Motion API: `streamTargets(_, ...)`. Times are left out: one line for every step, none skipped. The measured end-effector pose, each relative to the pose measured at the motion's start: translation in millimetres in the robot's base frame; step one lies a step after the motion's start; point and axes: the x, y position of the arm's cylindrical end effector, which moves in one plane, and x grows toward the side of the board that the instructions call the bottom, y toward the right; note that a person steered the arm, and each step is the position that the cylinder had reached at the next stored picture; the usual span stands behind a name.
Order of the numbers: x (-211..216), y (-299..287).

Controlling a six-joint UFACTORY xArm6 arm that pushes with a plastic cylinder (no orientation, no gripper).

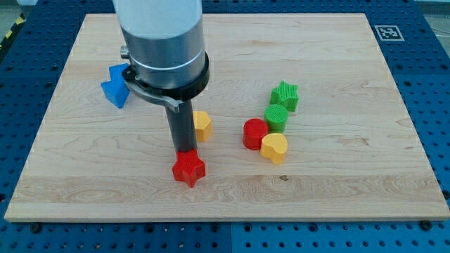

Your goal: Push red star to the bottom center

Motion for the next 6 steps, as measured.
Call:
streamTargets(0.0,-20.0)
streamTargets(9.8,-17.6)
streamTargets(32.8,1.1)
streamTargets(39.8,3.3)
streamTargets(30.0,-18.8)
streamTargets(-3.9,-33.7)
